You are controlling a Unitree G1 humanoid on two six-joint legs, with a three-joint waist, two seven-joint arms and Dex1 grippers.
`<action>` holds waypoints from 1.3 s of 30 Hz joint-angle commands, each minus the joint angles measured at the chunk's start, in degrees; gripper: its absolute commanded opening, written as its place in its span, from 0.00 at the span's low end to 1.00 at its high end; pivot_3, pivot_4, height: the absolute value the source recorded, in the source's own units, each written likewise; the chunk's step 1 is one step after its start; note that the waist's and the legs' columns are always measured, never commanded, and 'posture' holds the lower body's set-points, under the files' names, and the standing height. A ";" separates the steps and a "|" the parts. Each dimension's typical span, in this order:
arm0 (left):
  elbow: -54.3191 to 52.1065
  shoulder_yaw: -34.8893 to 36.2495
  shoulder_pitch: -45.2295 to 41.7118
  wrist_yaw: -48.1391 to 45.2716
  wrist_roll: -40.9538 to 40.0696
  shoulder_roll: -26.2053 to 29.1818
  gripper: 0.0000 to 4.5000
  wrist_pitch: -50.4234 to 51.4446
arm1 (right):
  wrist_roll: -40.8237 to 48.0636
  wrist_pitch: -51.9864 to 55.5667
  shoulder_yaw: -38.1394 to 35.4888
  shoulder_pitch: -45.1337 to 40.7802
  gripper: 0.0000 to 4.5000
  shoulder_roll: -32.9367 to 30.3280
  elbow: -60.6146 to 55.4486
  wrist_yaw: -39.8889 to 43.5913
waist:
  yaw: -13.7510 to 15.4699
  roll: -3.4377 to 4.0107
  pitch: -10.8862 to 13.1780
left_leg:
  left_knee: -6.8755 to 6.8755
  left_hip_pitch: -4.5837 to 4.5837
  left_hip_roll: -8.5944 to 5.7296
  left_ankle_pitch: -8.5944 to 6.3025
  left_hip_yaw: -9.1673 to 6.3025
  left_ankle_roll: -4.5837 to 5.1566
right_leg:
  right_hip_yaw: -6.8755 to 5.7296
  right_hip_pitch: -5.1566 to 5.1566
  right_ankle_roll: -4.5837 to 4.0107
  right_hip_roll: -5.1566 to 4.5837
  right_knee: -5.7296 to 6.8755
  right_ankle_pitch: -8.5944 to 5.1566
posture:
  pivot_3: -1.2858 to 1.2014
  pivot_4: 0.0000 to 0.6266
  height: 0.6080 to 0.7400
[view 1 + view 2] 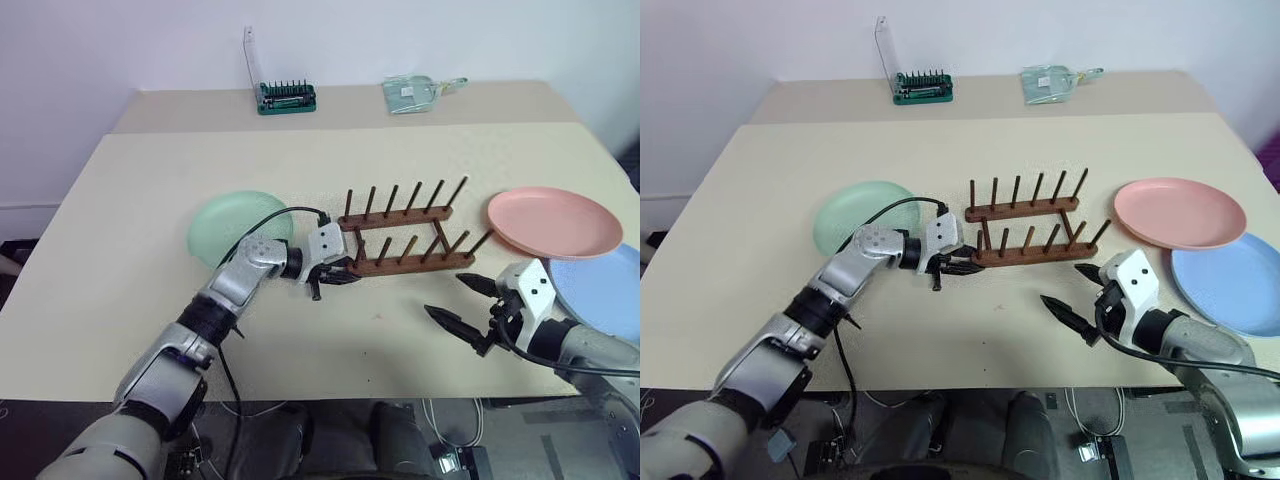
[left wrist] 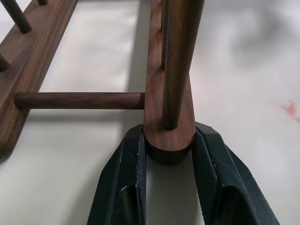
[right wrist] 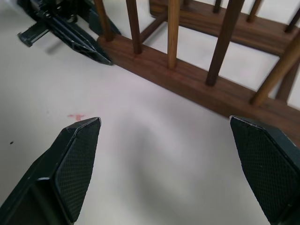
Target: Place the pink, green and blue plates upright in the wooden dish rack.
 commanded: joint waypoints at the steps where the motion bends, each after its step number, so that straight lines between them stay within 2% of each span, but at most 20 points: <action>1: 7.77 1.57 -4.36 -2.44 1.34 -2.79 0.17 -7.16 | 0.19 -1.76 -3.81 3.69 1.00 1.44 -4.74 -1.39 | -0.01 -0.01 0.01 | -0.01 0.00 0.00 0.00 0.00 0.00 | 0.00 -0.01 0.00 -0.01 0.00 0.00 | 0.52 0.24 1.00; 3: 11.77 1.83 -5.74 -3.63 2.18 -3.78 0.17 -8.63 | 0.43 -1.88 -4.87 5.81 1.00 1.95 -6.02 -1.70 | -0.17 -0.02 0.01 | 0.00 0.01 0.00 0.01 0.00 0.00 | 0.00 -0.01 0.02 0.00 0.01 0.01 | 0.52 0.24 1.00; 4: 13.51 2.03 -6.34 -3.72 2.60 -4.06 0.40 -8.77 | 0.51 -1.70 -5.12 6.61 1.00 2.07 -6.65 -1.97 | -0.12 -0.02 0.01 | 0.00 0.02 0.01 0.00 0.04 0.00 | 0.01 0.00 0.04 0.00 0.02 0.02 | 0.52 0.24 1.00; 6: 14.52 2.27 -6.52 -4.16 3.40 -3.93 0.58 -9.37 | 0.81 -1.32 -6.00 8.15 1.00 2.12 -7.70 -2.28 | -0.22 -0.01 0.00 | 0.00 0.04 0.03 0.00 0.05 0.00 | 0.01 0.00 0.05 0.03 0.02 0.02 | 0.52 0.24 1.00; 8: 13.37 2.89 -5.89 -3.78 4.03 -2.91 0.80 -8.60 | 0.57 -1.24 -6.52 9.19 1.00 1.69 -7.79 -2.14 | -0.19 -0.03 0.01 | 0.00 0.05 0.03 0.00 0.06 0.00 | 0.02 0.00 0.05 0.02 0.04 0.02 | 0.52 0.24 1.00; 12: 7.68 4.30 -3.17 -2.90 4.68 -0.15 0.80 -4.58 | -2.13 -2.09 -6.75 10.24 1.00 0.88 -6.19 -2.55 | -0.24 -0.02 0.00 | 0.01 0.06 0.03 0.01 0.05 0.00 | 0.01 0.01 0.06 0.03 0.06 0.03 | 0.52 0.24 1.00; 15: -8.55 5.73 3.93 -5.33 0.21 3.47 0.58 3.51 | -3.16 -0.53 -6.36 8.69 0.80 -0.05 -2.23 -3.04 | -0.55 0.01 -0.01 | 0.00 0.09 0.03 0.01 0.06 0.00 | 0.02 0.01 0.06 0.02 0.07 0.03 | 0.52 0.24 1.00; 17: -17.09 5.50 7.36 -5.70 -1.37 4.51 0.38 9.12 | -4.62 -0.34 -5.13 8.05 0.59 -0.75 -0.77 -3.29 | -0.43 0.02 -0.02 | -0.02 0.09 0.04 0.00 0.06 0.01 | 0.03 -0.01 0.05 0.02 0.09 0.02 | 0.52 0.24 1.00; 20: -25.81 1.68 10.12 -1.58 0.71 1.74 0.04 15.64 | -7.03 -1.24 -3.30 4.77 0.24 -2.56 3.72 -2.85 | 0.25 0.01 -0.01 | 0.06 0.06 0.02 0.01 0.03 0.00 | 0.03 0.04 0.05 0.01 0.10 0.04 | 0.52 0.24 1.00; 22: -27.94 -0.86 11.03 1.65 2.57 -0.94 0.04 19.02 | -10.04 -2.58 -1.09 2.20 0.01 -4.14 6.82 -2.88 | 0.44 -0.01 -0.02 | 0.12 0.08 -0.01 0.01 0.03 0.00 | 0.03 0.14 0.09 0.00 0.05 0.07 | 0.52 0.24 1.00; 30: -23.54 -1.22 10.25 16.22 6.79 -8.80 0.04 29.77 | -15.59 -2.85 5.57 -6.18 0.01 -6.66 14.10 -2.28 | -0.37 0.03 -0.06 | 0.01 0.13 0.10 0.03 0.15 -0.03 | 0.04 0.01 0.10 0.07 0.10 0.07 | 0.52 0.24 1.00; 35: -17.08 1.73 8.50 27.23 9.76 -11.48 0.04 27.02 | -20.66 -5.31 10.62 -15.48 0.01 -5.98 22.91 -4.07 | -0.07 -0.19 -0.13 | 0.13 0.20 0.08 0.04 0.16 -0.04 | 0.04 0.20 0.07 0.05 0.05 0.12 | 0.52 0.24 1.00; 39: -14.38 3.25 7.44 30.76 9.65 -11.88 0.04 24.58 | -23.17 -7.74 13.51 -21.93 0.01 -4.50 28.94 -4.88 | -0.32 -0.16 -0.15 | 0.09 0.23 0.11 0.08 0.17 -0.11 | 0.04 0.16 0.04 0.08 0.07 0.15 | 0.52 0.24 1.00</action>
